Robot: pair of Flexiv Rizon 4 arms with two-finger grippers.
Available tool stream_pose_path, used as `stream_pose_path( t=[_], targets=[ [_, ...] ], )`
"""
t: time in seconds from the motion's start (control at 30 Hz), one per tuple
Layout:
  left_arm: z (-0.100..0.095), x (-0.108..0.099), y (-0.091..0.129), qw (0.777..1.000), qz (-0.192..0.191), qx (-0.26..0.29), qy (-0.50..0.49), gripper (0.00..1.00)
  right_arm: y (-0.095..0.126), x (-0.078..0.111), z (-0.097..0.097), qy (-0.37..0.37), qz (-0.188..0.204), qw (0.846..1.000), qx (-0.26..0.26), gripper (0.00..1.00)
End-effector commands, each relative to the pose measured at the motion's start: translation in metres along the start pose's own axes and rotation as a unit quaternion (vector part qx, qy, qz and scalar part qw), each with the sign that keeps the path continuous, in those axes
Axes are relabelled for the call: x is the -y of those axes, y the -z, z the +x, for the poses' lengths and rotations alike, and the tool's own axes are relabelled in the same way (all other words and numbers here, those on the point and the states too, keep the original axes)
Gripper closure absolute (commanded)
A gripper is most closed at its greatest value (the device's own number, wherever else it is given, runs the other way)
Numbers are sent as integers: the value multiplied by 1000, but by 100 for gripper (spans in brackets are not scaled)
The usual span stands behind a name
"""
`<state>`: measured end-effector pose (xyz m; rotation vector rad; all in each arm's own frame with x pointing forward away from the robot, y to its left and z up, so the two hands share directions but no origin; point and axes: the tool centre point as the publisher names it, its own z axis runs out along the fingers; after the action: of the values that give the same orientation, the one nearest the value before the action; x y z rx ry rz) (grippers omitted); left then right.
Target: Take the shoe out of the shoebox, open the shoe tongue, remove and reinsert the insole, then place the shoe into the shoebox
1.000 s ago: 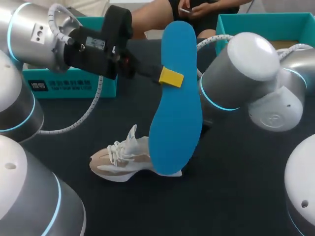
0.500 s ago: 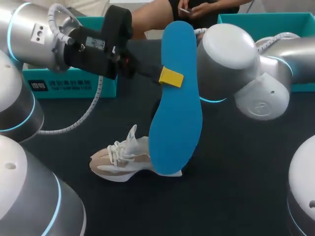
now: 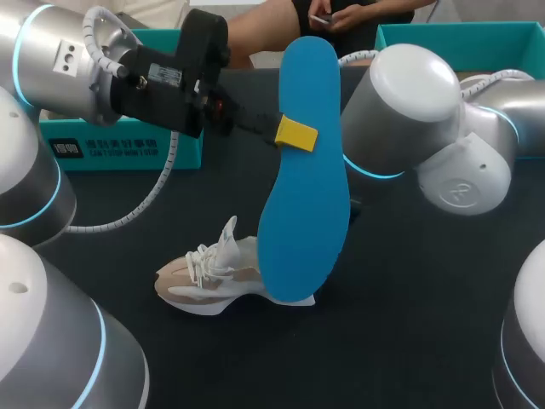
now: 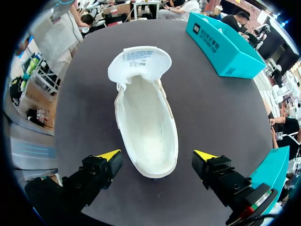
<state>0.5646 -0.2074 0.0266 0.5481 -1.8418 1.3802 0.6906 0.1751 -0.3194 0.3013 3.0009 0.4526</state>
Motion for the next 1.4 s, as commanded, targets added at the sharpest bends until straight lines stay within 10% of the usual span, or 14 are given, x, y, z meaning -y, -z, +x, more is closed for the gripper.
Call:
stream_pose_path(
  t=[0.03, 0.37, 1.07, 1.4],
  targets=[
    [-1, 0, -1, 1000, -1, 0, 0, 100, 0, 1, 1, 0, 0, 1000, 1, 0],
    [-1, 0, -1, 1000, -1, 0, 0, 100, 9, -27, -5, 11, 1, 1000, 21, 0],
    [-1, 0, -1, 1000, -1, 0, 0, 100, -67, -60, -18, 55, 45, 997, 8, 0],
    [-1, 0, -1, 1000, -1, 0, 0, 100, -74, -59, -19, 62, 70, 996, -2, 60]
  ],
)
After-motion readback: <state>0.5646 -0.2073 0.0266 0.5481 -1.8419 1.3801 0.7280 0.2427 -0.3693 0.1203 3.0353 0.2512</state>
